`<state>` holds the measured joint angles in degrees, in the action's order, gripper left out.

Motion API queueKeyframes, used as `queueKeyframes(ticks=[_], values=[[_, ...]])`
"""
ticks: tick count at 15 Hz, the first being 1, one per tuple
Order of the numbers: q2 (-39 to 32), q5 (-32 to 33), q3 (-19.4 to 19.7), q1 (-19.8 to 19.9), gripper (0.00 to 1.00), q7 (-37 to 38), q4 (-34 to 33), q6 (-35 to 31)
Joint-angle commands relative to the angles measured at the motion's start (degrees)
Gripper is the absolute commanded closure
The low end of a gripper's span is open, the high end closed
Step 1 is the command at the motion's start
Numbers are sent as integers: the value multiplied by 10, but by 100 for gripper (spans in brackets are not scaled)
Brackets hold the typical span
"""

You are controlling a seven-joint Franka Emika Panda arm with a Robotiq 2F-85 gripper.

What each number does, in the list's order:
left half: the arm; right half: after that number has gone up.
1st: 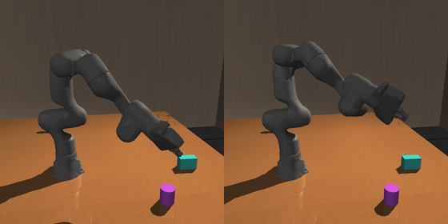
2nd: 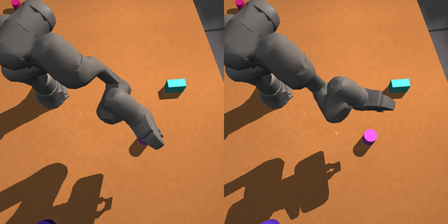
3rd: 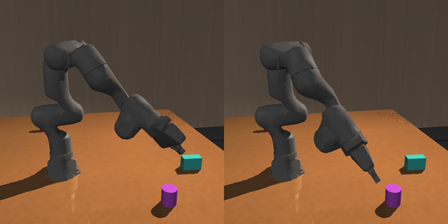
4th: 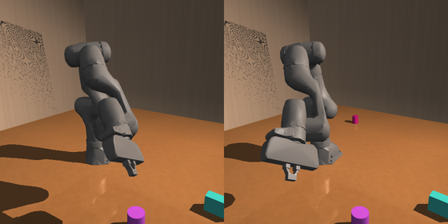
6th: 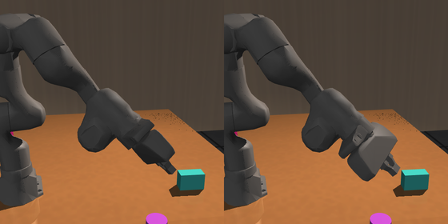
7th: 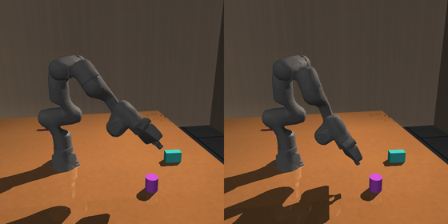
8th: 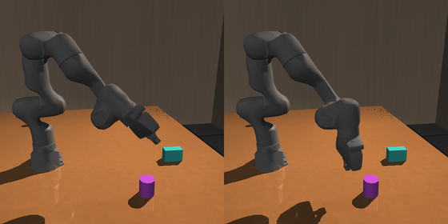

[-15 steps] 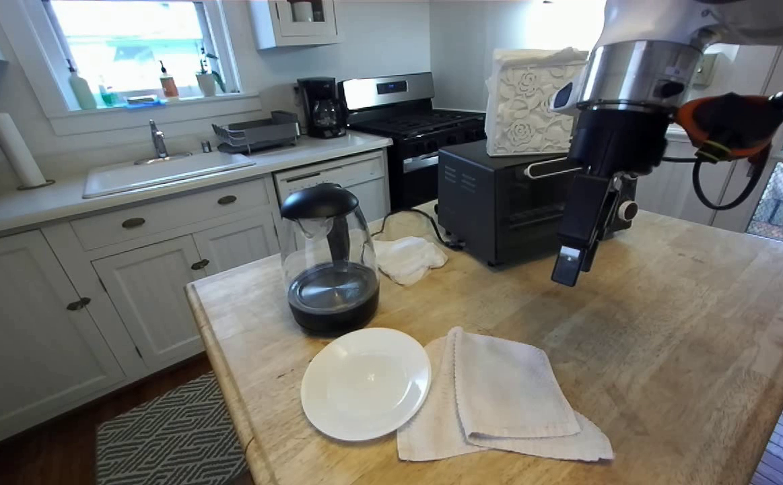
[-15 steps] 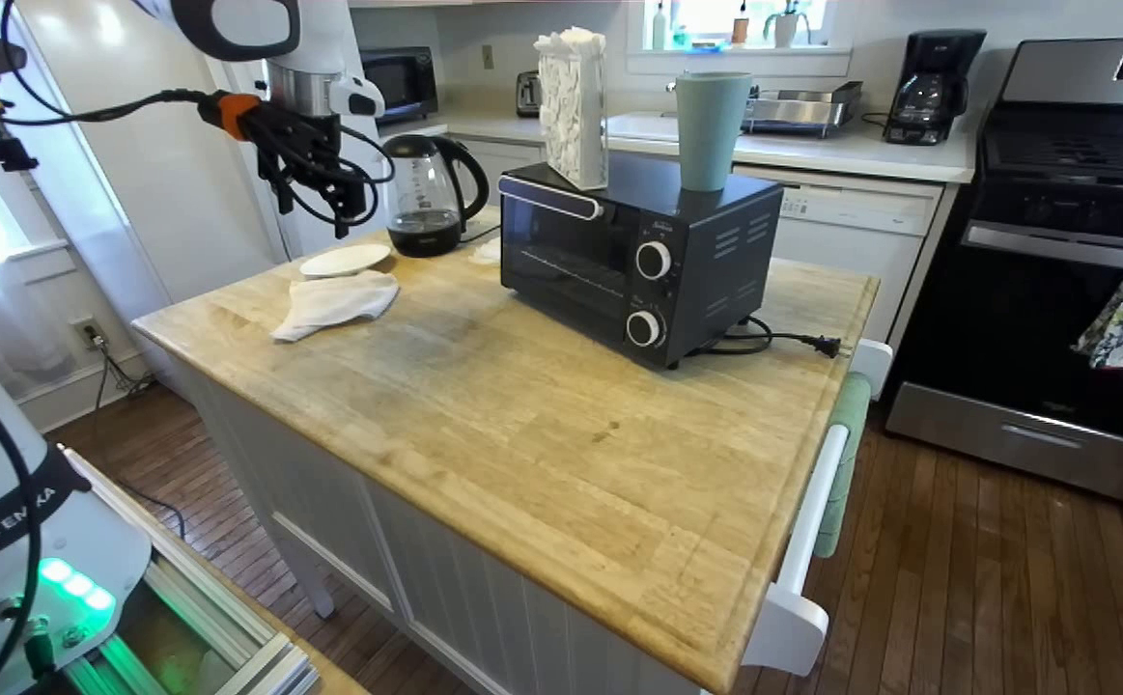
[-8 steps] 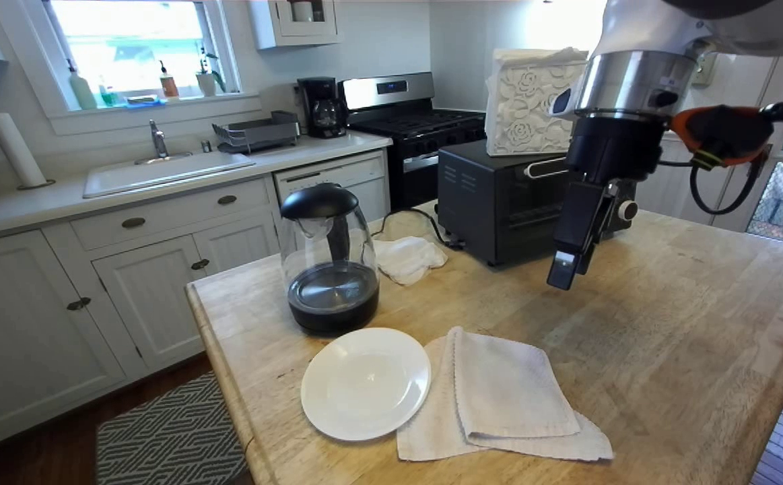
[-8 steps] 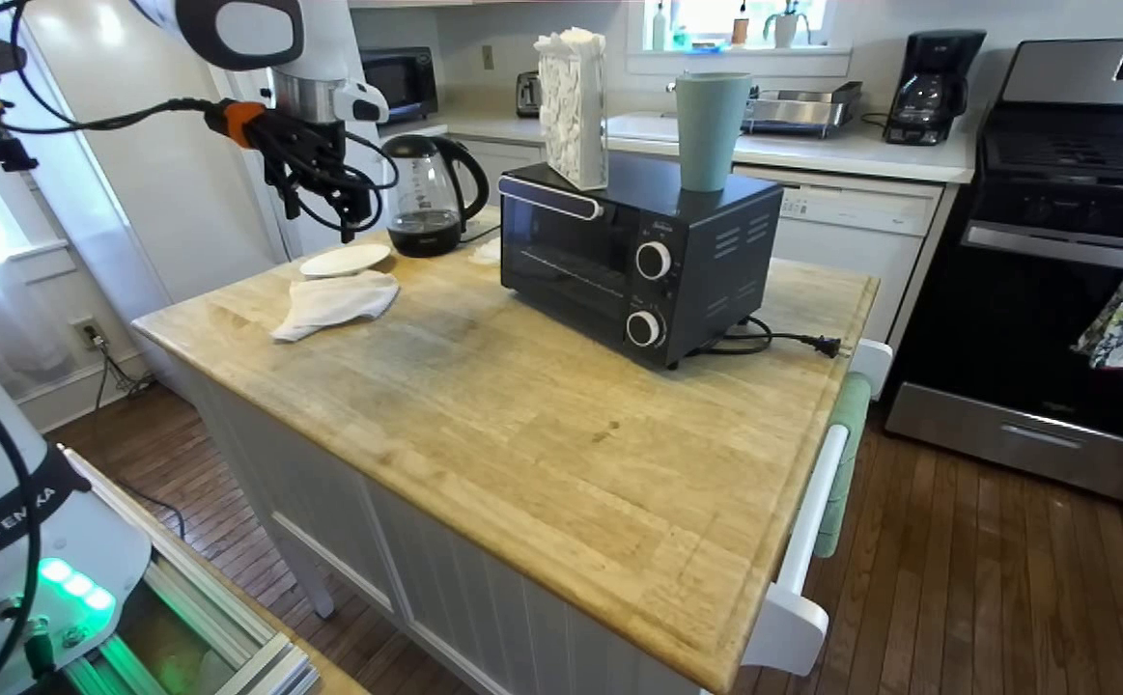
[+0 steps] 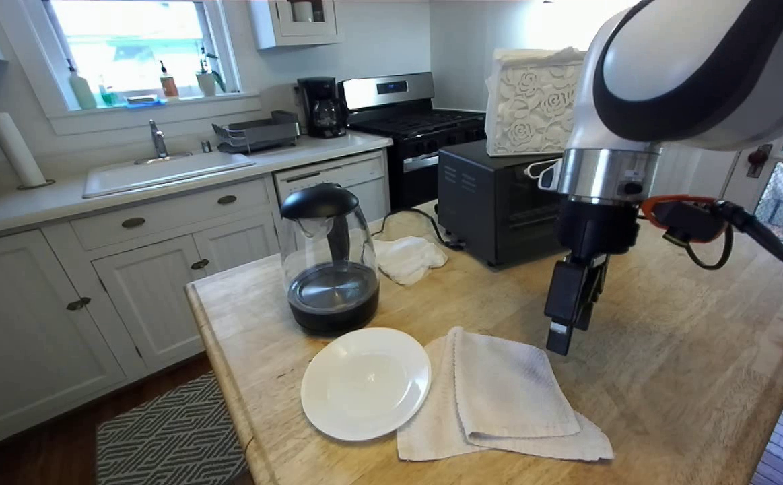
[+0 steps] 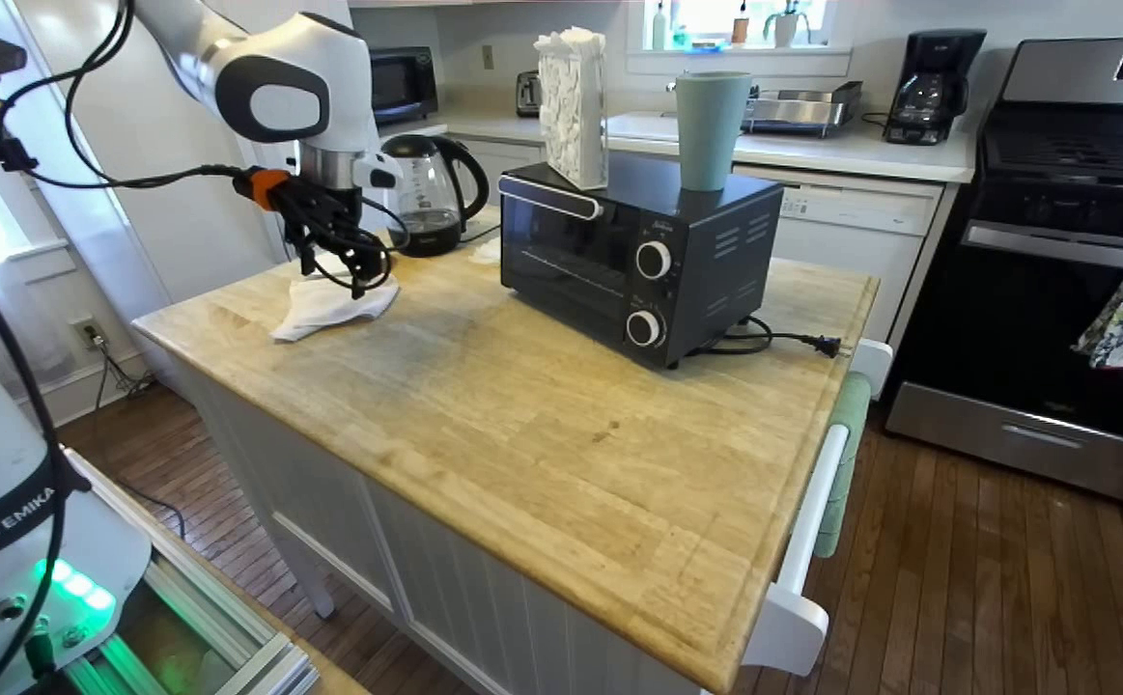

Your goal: Pull the towel to the right towards the front of the oven

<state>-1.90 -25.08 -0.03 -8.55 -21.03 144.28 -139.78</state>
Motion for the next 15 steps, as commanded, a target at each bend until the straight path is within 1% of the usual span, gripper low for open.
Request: queueKeyframes(ticks=[1,4,8,11,15], values=[[-43,-31,-28,19,0,-17,-20,4],[-58,-45,-44,29,0,-30,-29,-7],[-77,-50,-50,47,0,-37,-45,-36],[-94,-81,-59,67,0,-80,-62,-48],[-118,-132,-75,93,0,-142,-84,-31]])
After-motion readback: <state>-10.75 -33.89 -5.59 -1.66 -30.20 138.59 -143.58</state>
